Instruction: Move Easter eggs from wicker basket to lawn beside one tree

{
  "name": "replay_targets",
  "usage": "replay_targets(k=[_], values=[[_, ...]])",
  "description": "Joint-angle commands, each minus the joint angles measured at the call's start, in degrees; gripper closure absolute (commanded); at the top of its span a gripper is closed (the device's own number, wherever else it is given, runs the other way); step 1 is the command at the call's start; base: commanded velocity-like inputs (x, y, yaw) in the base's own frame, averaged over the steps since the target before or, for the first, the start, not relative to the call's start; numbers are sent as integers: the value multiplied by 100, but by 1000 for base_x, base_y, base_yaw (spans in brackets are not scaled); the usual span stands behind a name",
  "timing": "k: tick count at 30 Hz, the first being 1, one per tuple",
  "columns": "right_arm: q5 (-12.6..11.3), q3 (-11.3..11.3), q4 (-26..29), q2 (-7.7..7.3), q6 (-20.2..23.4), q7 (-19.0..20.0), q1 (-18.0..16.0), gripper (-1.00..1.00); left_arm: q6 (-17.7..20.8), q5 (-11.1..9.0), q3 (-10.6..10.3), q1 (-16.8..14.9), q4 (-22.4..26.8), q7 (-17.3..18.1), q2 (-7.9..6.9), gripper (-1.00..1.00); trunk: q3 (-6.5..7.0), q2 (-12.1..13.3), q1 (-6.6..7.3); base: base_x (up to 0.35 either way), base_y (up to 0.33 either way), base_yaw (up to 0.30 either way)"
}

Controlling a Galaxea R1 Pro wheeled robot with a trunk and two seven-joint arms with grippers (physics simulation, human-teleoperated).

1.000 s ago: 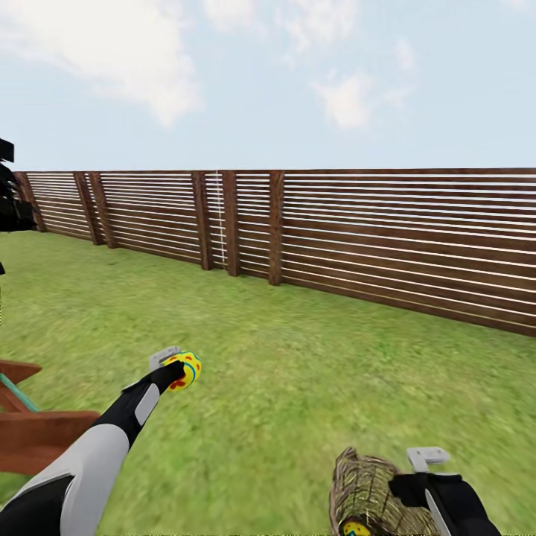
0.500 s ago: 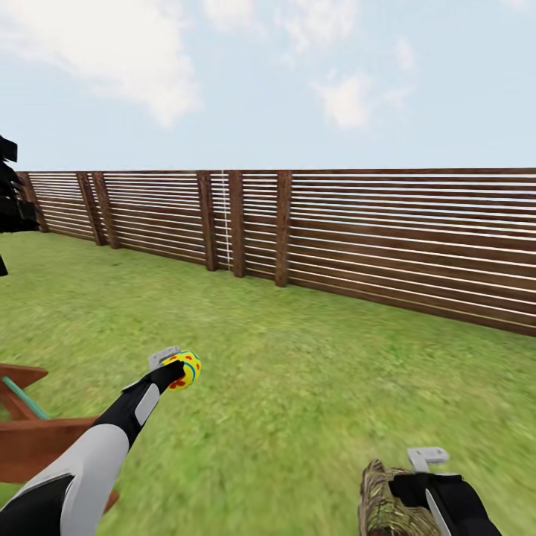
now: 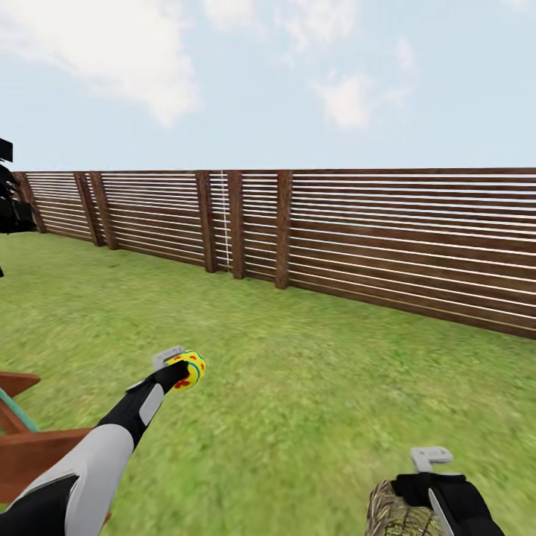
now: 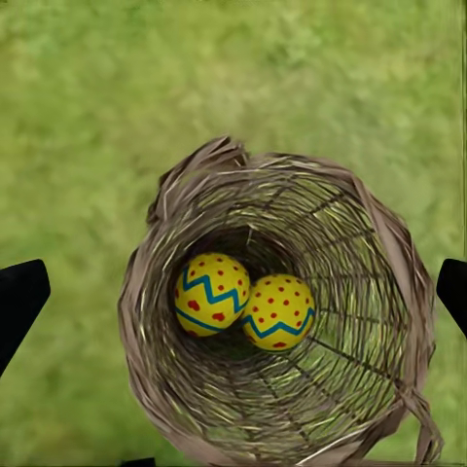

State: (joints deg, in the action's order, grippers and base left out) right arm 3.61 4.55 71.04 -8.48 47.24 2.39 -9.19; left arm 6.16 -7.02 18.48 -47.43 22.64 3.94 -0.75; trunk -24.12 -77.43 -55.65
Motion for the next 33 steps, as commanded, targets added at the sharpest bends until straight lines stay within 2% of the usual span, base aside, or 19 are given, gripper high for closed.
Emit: replay_targets(k=[1,5,9,10,19,20,24,26,28,29,30,33], values=[[41,79,6,0,29,29,-3,-100,43,-54,35,-3,6,37,17,100,-7,-4,0,7,-2,0],[52,164,11,-22,34,38,-3,-100,43,-54,33,-3,3,37,37,100,-7,-4,0,1,0,0],[-24,189,16,-321,53,60,-3,-100,43,-54,34,-3,3,37,37,100,-7,-4,0,0,0,0],[-31,192,16,-347,61,58,-3,-100,43,-54,35,-3,3,37,39,100,-7,-4,0,0,0,0],[-27,180,19,-447,85,43,-7,-100,41,-53,33,-3,-93,37,83,100,-7,-4,0,65,-4,0],[-12,171,-83,-447,160,38,-70,-100,35,-53,33,-3,-201,37,120,100,-7,-4,0,241,-119,0],[23,160,-1097,-443,118,3,-432,-100,35,-49,33,-3,-207,37,131,100,-7,-4,0,247,-123,0],[32,160,-1236,-436,120,-8,-516,-100,35,-49,33,-3,-208,37,135,100,-7,-4,0,249,-124,0],[39,153,-1913,-413,82,-68,-834,-100,35,-48,33,-3,-208,37,136,100,-7,-4,0,249,-124,0],[43,152,-2514,-411,-63,-122,-1063,-100,35,-46,33,-3,-208,37,136,100,-7,-4,0,249,-124,0],[43,148,-2729,-405,-170,-140,-1150,-100,36,-47,33,-3,-208,37,140,100,-7,-4,0,249,-124,0],[44,75,-2871,-332,-255,-164,-1230,-100,39,-48,33,-3,-208,37,165,100,-7,-4,0,249,-124,0]])
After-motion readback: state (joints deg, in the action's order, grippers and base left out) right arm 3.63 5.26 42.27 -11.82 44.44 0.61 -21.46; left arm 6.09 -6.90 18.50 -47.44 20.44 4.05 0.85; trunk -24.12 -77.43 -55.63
